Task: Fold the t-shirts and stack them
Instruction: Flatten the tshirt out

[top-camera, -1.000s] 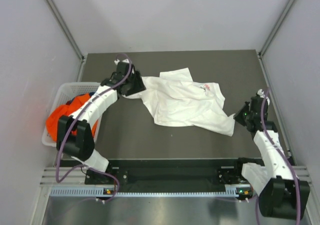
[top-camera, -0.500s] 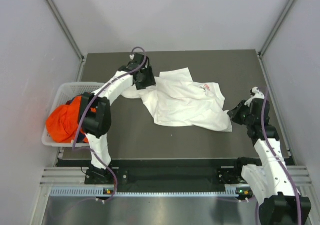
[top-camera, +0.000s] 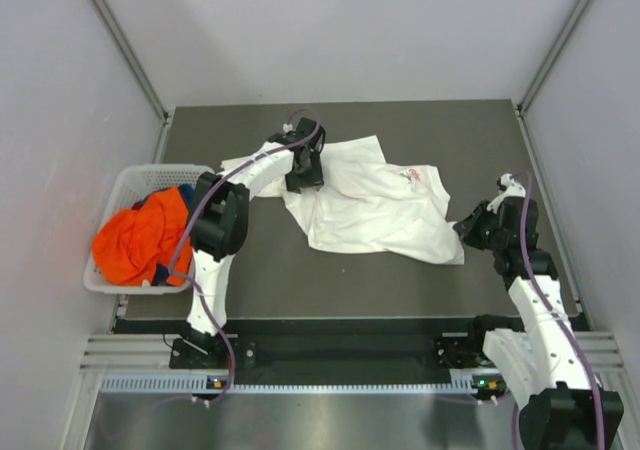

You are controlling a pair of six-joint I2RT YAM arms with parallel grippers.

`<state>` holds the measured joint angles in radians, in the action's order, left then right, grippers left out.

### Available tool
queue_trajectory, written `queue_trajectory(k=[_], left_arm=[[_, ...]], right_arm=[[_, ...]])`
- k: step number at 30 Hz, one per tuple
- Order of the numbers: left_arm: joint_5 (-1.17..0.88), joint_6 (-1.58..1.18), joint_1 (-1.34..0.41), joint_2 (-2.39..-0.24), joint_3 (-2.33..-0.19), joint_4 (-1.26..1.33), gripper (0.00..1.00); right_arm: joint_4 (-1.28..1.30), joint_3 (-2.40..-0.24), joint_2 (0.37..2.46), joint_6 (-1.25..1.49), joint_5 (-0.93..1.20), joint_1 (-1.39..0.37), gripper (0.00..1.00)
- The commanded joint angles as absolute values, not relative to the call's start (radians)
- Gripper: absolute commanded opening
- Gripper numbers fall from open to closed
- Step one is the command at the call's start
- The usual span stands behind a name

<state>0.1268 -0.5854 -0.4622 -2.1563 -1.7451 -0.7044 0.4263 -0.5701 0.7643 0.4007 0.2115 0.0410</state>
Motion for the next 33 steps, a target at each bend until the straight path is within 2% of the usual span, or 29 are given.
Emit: queue_trajectory(k=[1,3,6,7,11,18,25,27,29,31,33], left_arm=[[0.199,-0.592,-0.465,-2.163,-1.781,-0.744,0.57],[0.196,-0.591,-0.465,-2.171,-1.782,-0.739,0.53],[0.209,-0.592,-0.465,-2.166,-1.792,-0.753,0.28],[0.216,-0.592,-0.465,-2.157,-1.795,-0.767,0.14],[0.282,-0.572,-0.465,-2.065,-1.836,-0.834,0.00],[0.392,-0.552,-0.462,-1.841,-1.833,-0.899,0.00],[0.405,-0.532,-0.422,-1.626,-1.818,-0.897,0.00],[0.336,-0.529,-0.394,-1.562,-1.745,-0.865,0.00],[0.169,-0.549,-0.332,-1.499,-1.660,-0.789,0.00],[0.073,-0.566,-0.299,-1.438,-1.492,-0.662,0.00],[-0.113,-0.575,-0.298,-1.410,-1.311,-0.556,0.02]], right_arm=[[0.390,-0.601,0.769,0.383,0.209,0.028,0.00],[0.388,-0.603,0.772,0.385,0.204,0.026,0.00],[0.391,-0.609,0.770,0.385,0.190,0.026,0.00],[0.394,-0.611,0.772,0.382,0.183,0.026,0.00],[0.414,-0.647,0.770,0.417,0.106,0.026,0.00],[0.422,-0.773,0.776,0.457,-0.046,0.026,0.00],[0.396,-1.036,0.827,0.462,-0.178,0.028,0.00],[0.425,-1.092,0.834,0.462,-0.234,0.029,0.00],[0.474,-1.163,0.845,0.451,-0.262,0.029,0.00],[0.505,-1.190,0.847,0.433,-0.273,0.029,0.00],[0.556,-1.184,0.838,0.422,-0.272,0.029,0.00]])
